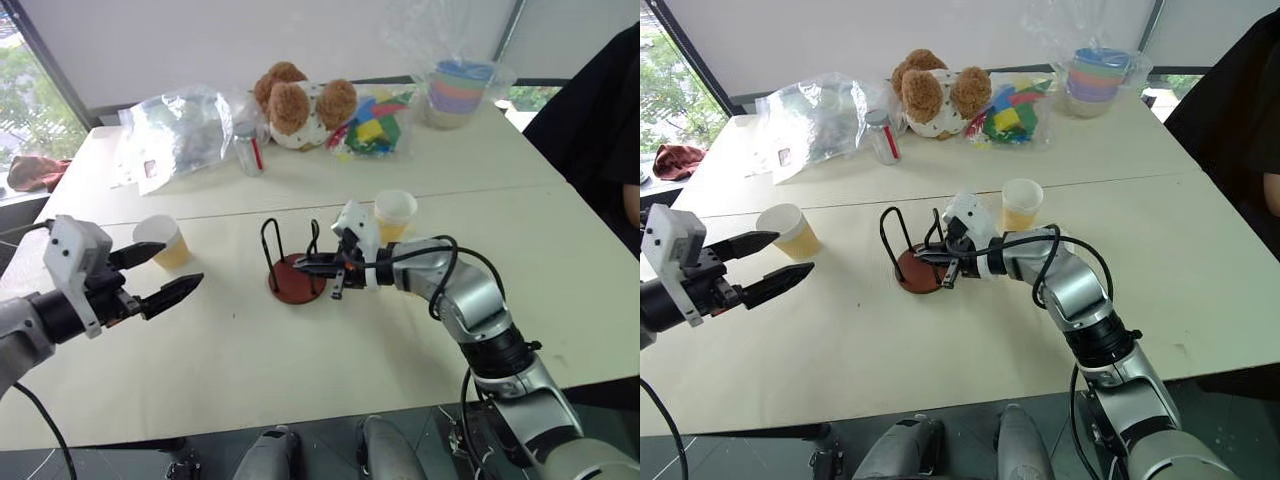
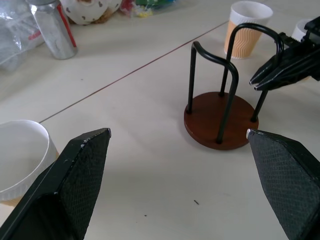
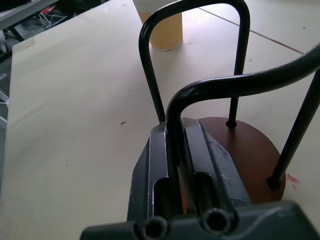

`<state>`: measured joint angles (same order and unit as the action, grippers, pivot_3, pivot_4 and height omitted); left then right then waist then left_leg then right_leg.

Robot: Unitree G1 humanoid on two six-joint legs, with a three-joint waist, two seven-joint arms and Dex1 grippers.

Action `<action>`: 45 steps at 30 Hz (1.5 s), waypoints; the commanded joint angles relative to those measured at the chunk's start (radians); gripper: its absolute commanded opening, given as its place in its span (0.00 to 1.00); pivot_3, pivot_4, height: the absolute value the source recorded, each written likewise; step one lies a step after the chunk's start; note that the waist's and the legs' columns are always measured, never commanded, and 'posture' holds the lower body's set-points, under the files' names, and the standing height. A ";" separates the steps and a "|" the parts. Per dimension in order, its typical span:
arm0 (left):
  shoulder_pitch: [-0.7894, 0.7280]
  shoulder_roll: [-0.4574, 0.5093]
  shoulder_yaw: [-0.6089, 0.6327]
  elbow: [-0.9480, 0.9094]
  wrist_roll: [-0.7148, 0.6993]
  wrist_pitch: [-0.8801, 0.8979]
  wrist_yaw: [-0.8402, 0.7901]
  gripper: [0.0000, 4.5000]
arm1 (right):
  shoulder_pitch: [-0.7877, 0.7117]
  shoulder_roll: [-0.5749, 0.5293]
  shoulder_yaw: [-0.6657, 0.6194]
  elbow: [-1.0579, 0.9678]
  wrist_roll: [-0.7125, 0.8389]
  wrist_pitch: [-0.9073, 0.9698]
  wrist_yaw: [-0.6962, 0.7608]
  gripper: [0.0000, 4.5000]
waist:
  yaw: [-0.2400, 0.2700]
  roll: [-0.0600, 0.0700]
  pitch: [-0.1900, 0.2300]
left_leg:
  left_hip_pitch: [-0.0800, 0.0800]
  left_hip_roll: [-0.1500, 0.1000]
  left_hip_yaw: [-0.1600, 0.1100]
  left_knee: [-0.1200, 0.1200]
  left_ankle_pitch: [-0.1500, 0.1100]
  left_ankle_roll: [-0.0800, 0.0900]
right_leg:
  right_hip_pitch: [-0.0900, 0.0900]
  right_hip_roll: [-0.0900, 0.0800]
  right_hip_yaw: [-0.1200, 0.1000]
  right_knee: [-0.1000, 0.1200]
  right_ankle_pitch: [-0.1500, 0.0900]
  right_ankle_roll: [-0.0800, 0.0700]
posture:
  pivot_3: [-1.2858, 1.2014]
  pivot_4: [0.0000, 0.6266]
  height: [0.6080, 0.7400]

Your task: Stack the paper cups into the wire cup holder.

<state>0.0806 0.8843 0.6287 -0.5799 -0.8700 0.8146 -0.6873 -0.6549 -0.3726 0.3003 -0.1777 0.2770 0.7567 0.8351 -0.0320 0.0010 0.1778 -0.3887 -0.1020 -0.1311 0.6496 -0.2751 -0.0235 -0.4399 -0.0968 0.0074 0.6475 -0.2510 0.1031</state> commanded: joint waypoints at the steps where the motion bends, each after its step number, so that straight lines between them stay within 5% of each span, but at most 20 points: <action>1: -0.015 0.010 -0.005 0.002 0.007 -0.024 -0.008 1.00 | 0.009 -0.016 0.000 -0.070 0.005 -0.012 0.000 0.35 | 0.008 0.000 0.000 | 0.000 0.000 0.000 0.000 0.000 0.000 | 0.000 0.000 0.000 0.000 0.000 0.000 | 0.52 0.24 1.00; 6: -0.052 0.011 -0.044 0.018 0.016 -0.034 -0.020 1.00 | 0.028 -0.126 -0.004 -0.140 0.038 0.037 0.071 0.93 | 0.021 0.000 0.000 | 0.000 0.000 0.001 0.000 0.000 0.000 | 0.000 0.000 0.000 0.000 0.000 0.000 | 0.52 0.24 1.00; 14: -0.092 0.043 -0.088 0.047 0.017 -0.039 -0.079 1.00 | 0.022 -0.423 -0.117 -0.291 0.148 0.116 0.235 0.93 | 0.020 -0.002 0.000 | 0.000 0.000 0.001 0.000 -0.002 0.004 | 0.001 0.000 0.000 -0.002 0.000 0.000 | 0.52 0.24 1.00; 24: -0.187 0.217 -0.231 0.015 0.009 -0.016 -0.247 1.00 | -0.100 -0.792 -0.122 -0.082 0.060 -0.122 0.570 0.93 | 0.020 -0.002 0.000 | 0.000 0.002 0.004 0.000 -0.003 0.006 | 0.001 0.000 0.000 -0.004 0.000 0.000 | 0.52 0.24 1.00; 38: -0.313 0.161 -0.342 0.019 0.047 -0.027 -0.182 1.00 | -0.038 -0.716 -0.032 0.030 -0.100 -0.240 0.559 0.93 | 0.021 -0.003 0.000 | 0.000 0.004 0.013 0.001 -0.001 0.002 | -0.002 0.001 0.007 -0.002 0.000 0.000 | 0.52 0.24 1.00; 41: -0.286 0.175 -0.302 0.047 0.076 -0.048 -0.207 1.00 | -0.030 -0.673 -0.022 0.044 -0.111 -0.229 0.539 0.74 | 0.021 -0.003 0.000 | 0.000 0.004 0.014 0.001 -0.002 0.003 | -0.002 0.001 0.007 -0.002 0.000 0.000 | 0.52 0.24 1.00; 45: -0.265 0.178 -0.286 0.055 0.095 -0.058 -0.216 1.00 | -0.044 -0.654 -0.009 0.095 -0.151 -0.270 0.535 0.28 | 0.021 -0.003 0.000 | 0.000 0.004 0.014 0.001 -0.002 0.003 | -0.002 0.001 0.008 -0.002 0.000 0.000 | 0.52 0.24 1.00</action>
<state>-0.1832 1.0464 0.2978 -0.5184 -0.7864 0.7759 -0.8959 -0.6763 -1.0317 0.3058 -0.0854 0.1384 0.5081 1.3716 -0.0112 -0.0018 0.1782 -0.3888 -0.0980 -0.1169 0.6510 -0.2767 -0.0209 -0.4422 -0.0955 0.0154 0.6456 -0.2507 0.1036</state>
